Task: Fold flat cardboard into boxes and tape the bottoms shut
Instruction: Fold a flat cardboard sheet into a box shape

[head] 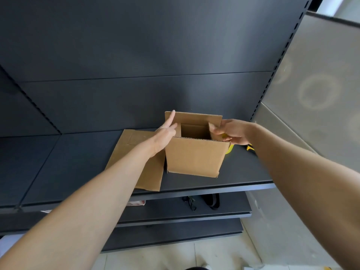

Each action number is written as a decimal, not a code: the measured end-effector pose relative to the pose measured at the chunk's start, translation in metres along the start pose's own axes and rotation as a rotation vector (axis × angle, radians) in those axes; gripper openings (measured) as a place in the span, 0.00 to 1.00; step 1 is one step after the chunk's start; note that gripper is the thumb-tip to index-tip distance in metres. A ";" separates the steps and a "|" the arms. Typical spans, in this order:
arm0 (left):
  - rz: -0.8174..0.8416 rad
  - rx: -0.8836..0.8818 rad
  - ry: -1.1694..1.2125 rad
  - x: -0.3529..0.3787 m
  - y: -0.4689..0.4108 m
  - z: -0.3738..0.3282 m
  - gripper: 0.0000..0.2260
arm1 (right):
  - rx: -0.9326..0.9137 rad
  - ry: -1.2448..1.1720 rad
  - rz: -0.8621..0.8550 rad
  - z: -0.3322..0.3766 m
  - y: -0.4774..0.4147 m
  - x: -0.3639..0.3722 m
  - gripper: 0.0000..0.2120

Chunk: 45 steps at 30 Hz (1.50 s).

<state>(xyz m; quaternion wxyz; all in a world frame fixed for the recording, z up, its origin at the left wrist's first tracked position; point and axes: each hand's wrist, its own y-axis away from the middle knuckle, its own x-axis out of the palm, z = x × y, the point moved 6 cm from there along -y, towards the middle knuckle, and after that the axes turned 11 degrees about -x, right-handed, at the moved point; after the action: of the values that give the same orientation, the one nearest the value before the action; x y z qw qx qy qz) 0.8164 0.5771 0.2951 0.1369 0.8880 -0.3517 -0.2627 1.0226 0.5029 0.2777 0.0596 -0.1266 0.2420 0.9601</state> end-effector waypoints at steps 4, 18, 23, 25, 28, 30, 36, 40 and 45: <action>-0.011 0.033 0.023 -0.001 0.002 0.003 0.27 | -0.037 0.076 -0.137 -0.003 -0.013 0.007 0.16; 0.015 0.025 0.048 -0.009 -0.001 0.009 0.35 | -0.098 -0.122 -0.198 0.001 -0.006 0.003 0.17; -0.165 0.090 -0.013 -0.011 -0.003 0.009 0.26 | -0.091 -0.254 -0.218 0.000 0.005 -0.005 0.16; -0.243 0.112 -0.064 -0.009 -0.003 0.011 0.27 | -0.057 -0.335 -0.233 -0.004 0.008 -0.004 0.10; -0.336 0.091 -0.043 -0.011 -0.005 0.013 0.33 | -0.058 -0.465 -0.205 -0.004 0.007 0.003 0.03; -0.389 0.073 -0.010 -0.013 -0.006 0.013 0.40 | -0.064 -0.448 -0.212 -0.002 0.004 0.006 0.11; -0.362 0.107 -0.029 -0.010 -0.006 0.012 0.40 | -0.042 -0.467 -0.247 -0.003 0.005 0.011 0.16; -0.379 0.135 -0.027 -0.014 -0.002 0.011 0.25 | -0.053 -0.421 -0.238 0.001 0.008 0.011 0.12; -0.402 0.140 -0.034 -0.009 -0.001 0.017 0.08 | -0.118 -0.139 -0.210 -0.002 0.007 0.019 0.20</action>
<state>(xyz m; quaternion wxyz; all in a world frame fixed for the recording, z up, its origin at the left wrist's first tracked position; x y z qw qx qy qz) 0.8019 0.5836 0.2844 0.0135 0.9431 -0.1872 -0.2746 1.0039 0.4965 0.2738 0.1687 -0.0877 0.1656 0.9677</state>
